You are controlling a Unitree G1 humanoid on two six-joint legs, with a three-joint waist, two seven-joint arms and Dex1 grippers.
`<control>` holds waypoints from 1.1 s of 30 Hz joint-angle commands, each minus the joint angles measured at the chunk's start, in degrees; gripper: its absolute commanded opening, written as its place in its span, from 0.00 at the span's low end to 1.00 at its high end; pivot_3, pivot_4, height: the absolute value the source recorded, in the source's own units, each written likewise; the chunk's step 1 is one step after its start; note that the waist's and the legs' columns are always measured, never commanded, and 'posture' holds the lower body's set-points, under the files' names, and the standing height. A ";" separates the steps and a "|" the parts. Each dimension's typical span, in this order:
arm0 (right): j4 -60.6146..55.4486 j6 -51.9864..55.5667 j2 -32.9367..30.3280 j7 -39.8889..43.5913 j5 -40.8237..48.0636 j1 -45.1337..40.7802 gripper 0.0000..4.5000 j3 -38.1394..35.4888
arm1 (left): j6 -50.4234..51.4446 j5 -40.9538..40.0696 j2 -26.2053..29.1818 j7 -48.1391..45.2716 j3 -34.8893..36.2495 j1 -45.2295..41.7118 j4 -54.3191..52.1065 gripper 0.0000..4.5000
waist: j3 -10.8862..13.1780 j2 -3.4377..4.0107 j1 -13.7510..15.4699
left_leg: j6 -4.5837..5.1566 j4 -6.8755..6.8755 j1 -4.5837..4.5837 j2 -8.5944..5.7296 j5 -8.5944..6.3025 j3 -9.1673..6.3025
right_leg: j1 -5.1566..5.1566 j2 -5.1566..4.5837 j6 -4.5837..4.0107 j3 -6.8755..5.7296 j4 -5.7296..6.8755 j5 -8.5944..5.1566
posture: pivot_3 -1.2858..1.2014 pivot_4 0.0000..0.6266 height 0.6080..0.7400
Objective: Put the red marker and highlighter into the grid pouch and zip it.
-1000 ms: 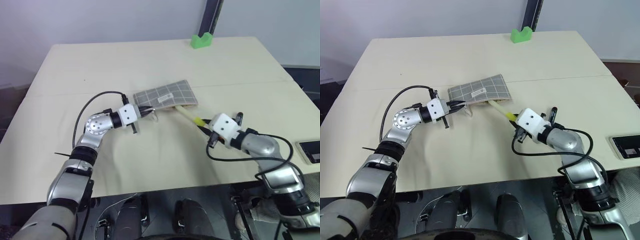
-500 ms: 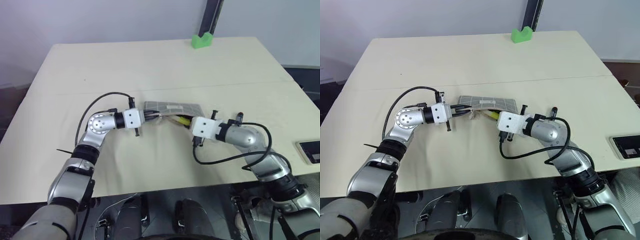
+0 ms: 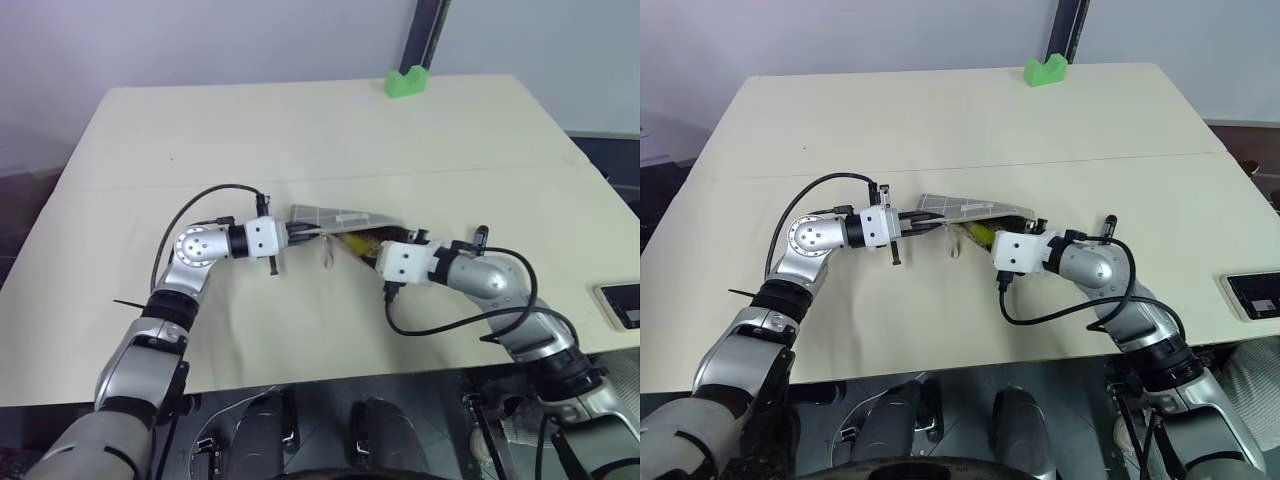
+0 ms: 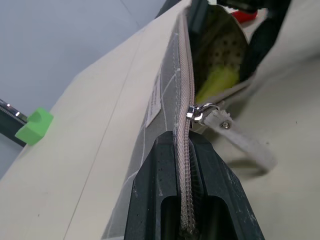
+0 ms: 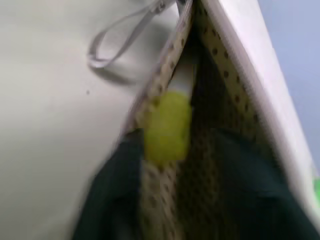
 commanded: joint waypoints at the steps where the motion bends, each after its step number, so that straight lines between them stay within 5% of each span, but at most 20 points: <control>1: -4.28 0.68 -0.80 -0.78 2.59 2.54 0.99 -5.04 | -0.24 -1.64 0.61 0.60 1.62 -0.24 -0.89 0.00 | 0.00 0.00 0.01 | 0.01 0.00 0.00 0.00 -0.01 0.00 | 0.00 0.00 0.00 0.00 0.00 0.00 | 0.52 0.24 1.00; 5: -12.88 5.22 -0.54 1.48 10.23 10.15 1.00 -10.35 | -0.24 -1.30 0.58 1.12 1.67 0.12 -0.69 0.00 | 0.00 0.00 0.21 | 0.02 0.00 0.00 0.01 -0.01 -0.02 | 0.00 0.00 0.00 0.00 0.01 0.00 | 0.52 0.24 1.00; 12: -30.78 18.12 9.51 -4.41 29.18 25.50 1.00 -20.97 | -1.44 0.18 0.75 3.05 1.37 0.25 0.98 0.00 | 0.00 -0.01 0.14 | 0.11 0.00 0.03 0.01 -0.08 -0.17 | 0.07 0.01 -0.01 -0.04 0.00 0.00 | 0.52 0.24 1.00; 15: -33.01 20.52 17.81 -14.85 27.31 30.76 1.00 -23.26 | -1.85 0.62 0.42 3.80 0.99 0.19 1.55 0.00 | -0.02 -0.01 0.11 | 0.09 0.00 0.05 0.02 -0.08 -0.22 | 0.09 0.01 -0.02 -0.05 0.00 0.00 | 0.52 0.24 1.00; 18: -31.26 25.24 24.29 -28.63 16.52 36.01 1.00 -23.69 | -2.47 1.35 -0.16 4.41 0.41 -0.05 2.64 0.00 | -0.04 -0.04 0.42 | 0.09 0.01 0.03 -0.01 -0.08 -0.21 | 0.07 -0.03 -0.03 -0.05 -0.02 -0.01 | 0.52 0.24 1.00; 26: -31.43 33.73 34.41 -42.25 12.61 33.02 1.00 -25.17 | -3.70 2.06 -1.42 4.17 -0.12 -1.32 5.34 0.00 | -0.05 -0.01 0.31 | -0.11 -0.25 0.00 0.05 0.03 -0.42 | 0.00 0.07 -0.13 -0.12 0.00 -0.06 | 0.52 0.24 1.00; 33: -24.65 40.29 35.79 -42.85 18.62 24.52 1.00 -32.04 | -4.26 2.54 -1.67 4.53 0.07 -1.32 5.82 0.00 | -0.05 -0.01 -0.07 | -0.02 -0.12 0.00 0.00 0.00 -0.32 | 0.04 0.06 -0.09 -0.12 -0.02 -0.04 | 0.52 0.24 1.00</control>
